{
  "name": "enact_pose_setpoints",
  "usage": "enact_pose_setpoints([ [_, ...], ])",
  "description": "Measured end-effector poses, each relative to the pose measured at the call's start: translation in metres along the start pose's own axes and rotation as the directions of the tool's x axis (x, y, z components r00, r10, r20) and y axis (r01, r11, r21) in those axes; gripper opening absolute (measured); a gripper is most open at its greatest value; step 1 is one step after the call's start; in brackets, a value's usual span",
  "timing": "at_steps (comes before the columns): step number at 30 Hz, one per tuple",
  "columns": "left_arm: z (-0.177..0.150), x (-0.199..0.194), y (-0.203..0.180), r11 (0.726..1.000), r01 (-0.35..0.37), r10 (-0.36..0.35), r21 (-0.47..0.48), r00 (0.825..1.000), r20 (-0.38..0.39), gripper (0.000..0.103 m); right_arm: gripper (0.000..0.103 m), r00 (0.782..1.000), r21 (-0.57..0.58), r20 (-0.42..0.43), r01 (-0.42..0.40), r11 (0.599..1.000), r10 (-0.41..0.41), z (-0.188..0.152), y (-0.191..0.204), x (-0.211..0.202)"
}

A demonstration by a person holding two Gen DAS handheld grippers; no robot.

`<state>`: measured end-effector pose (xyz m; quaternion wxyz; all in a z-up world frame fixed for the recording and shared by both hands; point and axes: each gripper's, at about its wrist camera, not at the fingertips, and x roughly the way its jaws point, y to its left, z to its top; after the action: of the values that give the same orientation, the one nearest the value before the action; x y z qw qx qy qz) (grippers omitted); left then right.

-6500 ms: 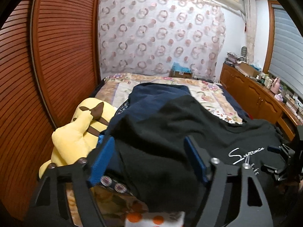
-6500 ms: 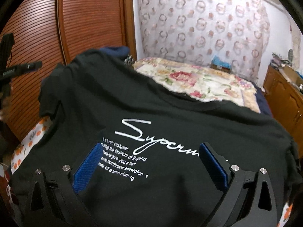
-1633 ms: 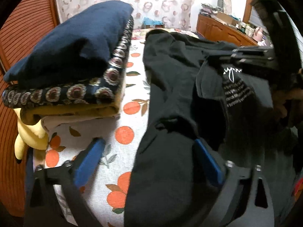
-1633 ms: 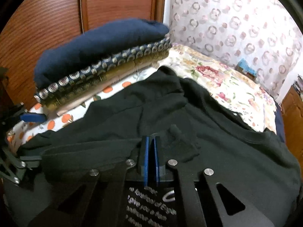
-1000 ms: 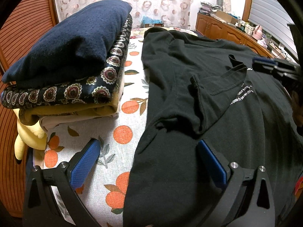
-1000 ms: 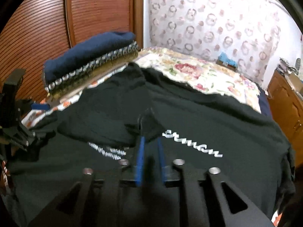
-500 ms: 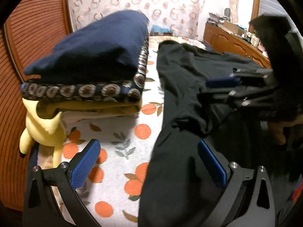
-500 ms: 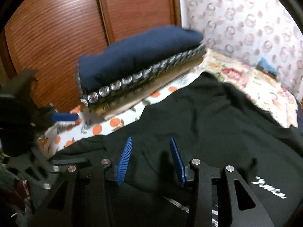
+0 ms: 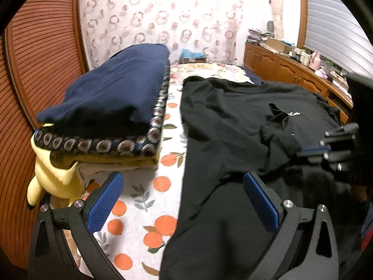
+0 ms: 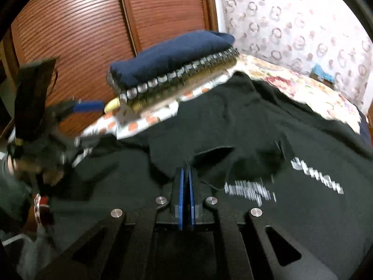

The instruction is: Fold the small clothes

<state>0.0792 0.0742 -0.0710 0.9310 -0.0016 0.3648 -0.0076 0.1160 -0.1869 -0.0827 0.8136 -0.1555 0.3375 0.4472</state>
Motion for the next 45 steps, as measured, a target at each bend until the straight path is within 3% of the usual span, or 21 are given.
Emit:
enact_pose_setpoints([
  [4, 0.007, 0.004, -0.008, 1.000, 0.027, -0.027, 0.009, 1.000, -0.001, 0.103, 0.025, 0.998, 0.012, -0.039, 0.053, 0.999, -0.053, -0.012, -0.008, -0.007],
  [10, 0.013, 0.011, -0.017, 0.999, 0.050, -0.050, 0.020, 0.999, -0.005, 0.103, 0.034, 0.988, 0.076, 0.044, 0.145, 0.986, -0.149, 0.011, -0.030, -0.016],
  [14, 0.016, 0.019, -0.023, 0.998, 0.049, -0.049, 0.025, 0.999, -0.019, 0.103, 0.035, 0.973, 0.120, 0.073, 0.208, 0.971, -0.218, 0.035, -0.052, -0.001],
  [18, 0.022, 0.025, -0.031, 0.998, 0.049, -0.049, 0.041, 0.999, -0.020, 0.103, 0.035, 0.970, 0.142, 0.034, 0.232, 0.962, -0.239, 0.046, -0.072, 0.036],
  [20, 0.024, 0.028, -0.033, 0.998, 0.053, -0.052, 0.045, 0.998, -0.020, 0.103, 0.032, 0.978, 0.146, 0.001, 0.209, 0.967, -0.211, 0.041, -0.082, 0.044],
  [21, 0.025, 0.029, -0.033, 0.997, 0.054, -0.053, 0.047, 0.998, -0.021, 0.103, 0.023, 0.983, 0.149, -0.008, 0.182, 0.972, -0.183, 0.041, -0.083, 0.049],
  [22, 0.026, 0.030, -0.034, 0.997, 0.056, -0.055, 0.050, 0.998, -0.022, 0.103, 0.004, 0.986, 0.148, -0.009, 0.165, 0.975, -0.165, 0.038, -0.086, 0.047],
  [26, 0.030, 0.036, -0.036, 0.996, 0.070, -0.068, 0.054, 0.997, -0.029, 0.103, 0.004, 0.971, 0.178, 0.036, 0.227, 0.958, -0.236, 0.016, -0.105, 0.016],
  [30, 0.036, 0.047, -0.043, 0.994, 0.082, -0.078, 0.075, 0.996, -0.046, 0.103, 0.004, 0.931, 0.187, 0.044, 0.350, 0.918, -0.364, -0.004, -0.118, -0.012],
  [33, 0.041, 0.053, -0.048, 0.993, 0.085, -0.081, 0.085, 0.995, -0.058, 0.103, 0.004, 0.926, 0.207, 0.044, 0.360, 0.910, -0.376, -0.011, -0.127, -0.026],
  [36, 0.047, 0.058, -0.055, 0.991, 0.088, -0.082, 0.105, 0.995, -0.064, 0.103, 0.022, 0.904, 0.205, 0.048, 0.407, 0.890, -0.424, -0.017, -0.132, -0.040],
  [38, 0.052, 0.062, -0.061, 0.988, 0.097, -0.089, 0.122, 0.994, -0.069, 0.103, 0.040, 0.896, 0.225, 0.054, 0.419, 0.880, -0.441, -0.021, -0.134, -0.049],
  [40, 0.057, 0.067, -0.067, 0.985, 0.100, -0.090, 0.140, 0.993, -0.074, 0.103, 0.046, 0.890, 0.258, 0.058, 0.425, 0.868, -0.453, -0.031, -0.141, -0.062],
  [45, 0.063, 0.085, -0.071, 0.984, 0.079, -0.063, 0.159, 0.993, -0.105, 0.103, 0.046, 0.866, 0.301, 0.050, 0.462, 0.834, -0.498, -0.046, -0.145, -0.079],
])
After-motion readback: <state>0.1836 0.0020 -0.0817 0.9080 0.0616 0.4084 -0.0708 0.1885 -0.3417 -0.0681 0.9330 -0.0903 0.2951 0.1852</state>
